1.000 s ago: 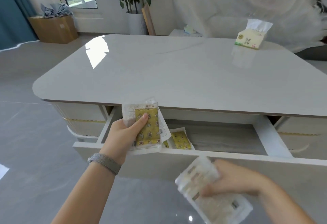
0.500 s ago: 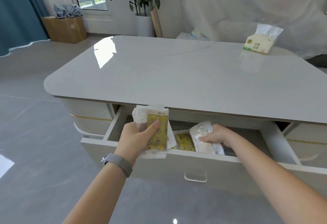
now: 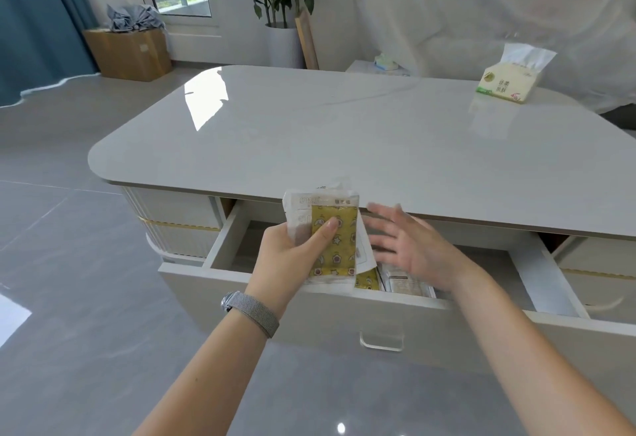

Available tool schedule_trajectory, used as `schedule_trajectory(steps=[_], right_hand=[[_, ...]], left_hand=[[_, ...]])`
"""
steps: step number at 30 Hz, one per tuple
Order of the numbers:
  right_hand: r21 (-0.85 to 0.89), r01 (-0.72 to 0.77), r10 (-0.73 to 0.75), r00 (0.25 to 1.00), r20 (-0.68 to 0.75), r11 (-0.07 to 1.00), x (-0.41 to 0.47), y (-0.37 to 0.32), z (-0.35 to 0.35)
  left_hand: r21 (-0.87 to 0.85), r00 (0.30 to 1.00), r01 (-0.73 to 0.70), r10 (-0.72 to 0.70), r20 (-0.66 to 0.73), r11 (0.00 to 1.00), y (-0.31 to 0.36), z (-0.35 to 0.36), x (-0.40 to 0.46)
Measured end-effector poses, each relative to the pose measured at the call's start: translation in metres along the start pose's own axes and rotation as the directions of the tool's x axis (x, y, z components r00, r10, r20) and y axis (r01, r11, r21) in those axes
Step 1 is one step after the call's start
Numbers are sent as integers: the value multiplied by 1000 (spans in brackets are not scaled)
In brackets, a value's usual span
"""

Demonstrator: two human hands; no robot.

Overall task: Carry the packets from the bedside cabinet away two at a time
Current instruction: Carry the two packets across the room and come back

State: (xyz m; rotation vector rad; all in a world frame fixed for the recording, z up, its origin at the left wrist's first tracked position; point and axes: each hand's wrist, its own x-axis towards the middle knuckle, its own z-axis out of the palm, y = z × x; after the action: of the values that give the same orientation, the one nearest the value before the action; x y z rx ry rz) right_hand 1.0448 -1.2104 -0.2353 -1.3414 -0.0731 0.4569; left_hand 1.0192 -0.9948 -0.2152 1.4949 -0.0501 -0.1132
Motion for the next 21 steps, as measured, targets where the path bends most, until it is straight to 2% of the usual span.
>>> schedule_trajectory(steps=[1,2,3,5,7,8,9,10,11,12,13,14,15,17,19,21], right_hand=[[24,10,-13,991,135,1000,-3,-3,14],[-12,30,-27,979,201,999,-5,-4,26],[-62,48,-35,980,194,997,-4,-4,35],[-120,37,-26,996,91,992,4,-4,44],[-116,-8,11,1000,27,993,13,-5,37],[-127,-45,49,998,29,991,15,-6,30],[-147,-95,101,994,34,985,17,-5,20],[-175,-156,162,987,19,972,21,-1,7],[-203,-228,230,973,-16,952,25,5,-6],[-226,-306,296,952,-79,925,31,13,-20],[-241,-384,352,922,-163,892,37,20,-30],[-268,-451,384,884,-268,851,44,29,-38],[-331,-505,380,846,-375,797,51,36,-44],[-509,-608,341,781,-524,610,62,46,-49],[-676,-664,330,746,-578,320,63,48,-44],[-766,-640,321,740,-591,64,62,55,-44]], left_hand=[[2,1000,-24,24,9,1000,0,3,-1],[23,999,-54,54,0,998,-2,5,-2],[59,995,-91,93,-24,994,-4,8,-3],[64,988,-151,153,-30,986,-9,14,-2],[-13,990,-128,129,58,992,-13,17,-1],[25,991,-109,106,86,994,-16,16,1],[159,990,-116,101,103,980,-19,13,3],[362,988,-139,105,112,922,-19,10,4],[571,985,-169,125,116,803,-20,6,5],[742,981,-191,153,120,642,-19,4,7],[848,979,-184,170,112,498,-17,2,8],[904,981,-165,165,107,396,-15,0,9],[933,983,-154,148,110,324,-15,-2,10],[953,989,-142,80,124,268,-18,-3,10],[965,988,-153,28,150,212,-19,-4,10],[974,987,-158,-5,161,164,-20,-6,11]])
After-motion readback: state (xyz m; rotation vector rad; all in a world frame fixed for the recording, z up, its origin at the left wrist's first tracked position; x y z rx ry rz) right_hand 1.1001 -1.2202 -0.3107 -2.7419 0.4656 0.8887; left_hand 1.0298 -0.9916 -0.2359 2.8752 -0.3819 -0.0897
